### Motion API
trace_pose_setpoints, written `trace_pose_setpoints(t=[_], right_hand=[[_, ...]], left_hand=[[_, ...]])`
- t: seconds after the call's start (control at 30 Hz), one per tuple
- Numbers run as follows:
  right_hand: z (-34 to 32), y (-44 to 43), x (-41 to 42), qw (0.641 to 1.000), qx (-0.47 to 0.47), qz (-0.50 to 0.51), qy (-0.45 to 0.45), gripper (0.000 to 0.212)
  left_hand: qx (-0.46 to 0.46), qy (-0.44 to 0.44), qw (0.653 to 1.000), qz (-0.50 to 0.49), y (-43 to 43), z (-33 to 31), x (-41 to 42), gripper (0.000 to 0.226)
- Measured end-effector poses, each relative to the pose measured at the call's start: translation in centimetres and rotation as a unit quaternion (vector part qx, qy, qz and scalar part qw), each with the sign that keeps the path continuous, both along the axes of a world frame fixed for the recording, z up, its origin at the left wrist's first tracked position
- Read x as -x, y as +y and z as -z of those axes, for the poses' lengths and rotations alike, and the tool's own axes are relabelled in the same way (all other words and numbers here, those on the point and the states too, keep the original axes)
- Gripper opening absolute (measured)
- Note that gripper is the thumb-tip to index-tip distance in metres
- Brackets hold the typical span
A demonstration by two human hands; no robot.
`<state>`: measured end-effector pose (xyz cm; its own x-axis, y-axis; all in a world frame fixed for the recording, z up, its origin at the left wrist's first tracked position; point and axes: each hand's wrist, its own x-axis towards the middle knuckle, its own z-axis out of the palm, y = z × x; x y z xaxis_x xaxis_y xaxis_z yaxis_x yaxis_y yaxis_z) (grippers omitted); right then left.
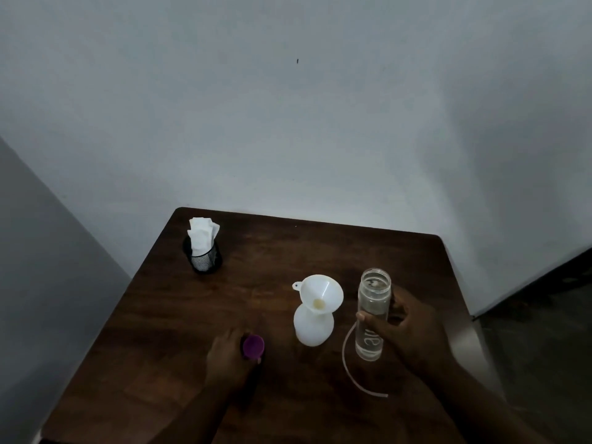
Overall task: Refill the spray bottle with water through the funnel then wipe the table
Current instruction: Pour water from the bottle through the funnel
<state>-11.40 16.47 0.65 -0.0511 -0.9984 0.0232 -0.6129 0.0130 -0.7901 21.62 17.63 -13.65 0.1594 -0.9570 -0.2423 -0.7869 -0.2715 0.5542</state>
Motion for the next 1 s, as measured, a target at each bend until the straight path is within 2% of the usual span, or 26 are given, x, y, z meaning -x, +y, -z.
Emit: trace_pose_setpoints(t=[0.07, 0.13, 0.23, 0.3, 0.33, 0.37, 0.43, 0.5, 0.57, 0.63, 0.77, 1.0], right_hand=[[0.1, 0.3, -0.2, 1.000, 0.000, 0.001, -0.004, 0.045], [0.2, 0.4, -0.3, 1.000, 0.005, 0.000, -0.004, 0.050], [0.6, 0.3, -0.3, 1.000, 0.017, -0.003, -0.006, 0.061], [0.4, 0.2, -0.3, 1.000, 0.022, -0.003, -0.006, 0.057], [0.2, 0.1, -0.3, 1.000, 0.021, -0.002, -0.010, 0.054], [0.2, 0.0, -0.3, 1.000, 0.022, -0.005, -0.013, 0.052], [0.3, -0.3, -0.1, 1.000, 0.022, -0.016, 0.002, 0.053], [0.5, -0.5, 0.3, 1.000, -0.001, -0.030, 0.000, 0.054], [0.6, -0.7, 0.4, 0.999, -0.004, -0.038, 0.021, 0.056], [0.5, -0.8, 0.6, 0.998, 0.008, -0.044, 0.047, 0.059], [0.4, -1.0, 1.1, 0.995, 0.013, -0.070, 0.073, 0.061], [-0.4, -1.3, 1.2, 0.989, 0.030, -0.088, 0.118, 0.053]], left_hand=[[0.002, -0.023, 1.000, 0.016, 0.0, 0.2, 0.1, 0.055], [-0.006, -0.042, 0.999, 0.028, -0.1, 0.4, 0.2, 0.060], [-0.055, -0.100, 0.993, 0.043, -0.3, -0.3, 0.7, 0.081], [-0.068, -0.111, 0.991, 0.030, -0.5, -1.6, 1.3, 0.087], [-0.037, -0.092, 0.995, 0.028, -0.7, -2.5, 1.8, 0.079], [0.022, -0.042, 0.999, 0.026, -1.0, -3.2, 2.2, 0.060], [0.124, 0.113, 0.986, 0.003, -1.5, -5.3, 3.4, 0.014], [0.150, 0.231, 0.960, -0.054, -2.6, -7.7, 5.1, 0.015], [0.101, 0.333, 0.929, -0.125, -3.9, -9.4, 6.6, 0.012], [0.049, 0.397, 0.897, -0.189, -4.9, -10.3, 7.6, 0.014], [0.022, 0.449, 0.864, -0.227, -5.7, -10.5, 8.4, 0.019], [0.018, 0.450, 0.866, -0.218, -5.3, -10.5, 8.9, 0.010]])
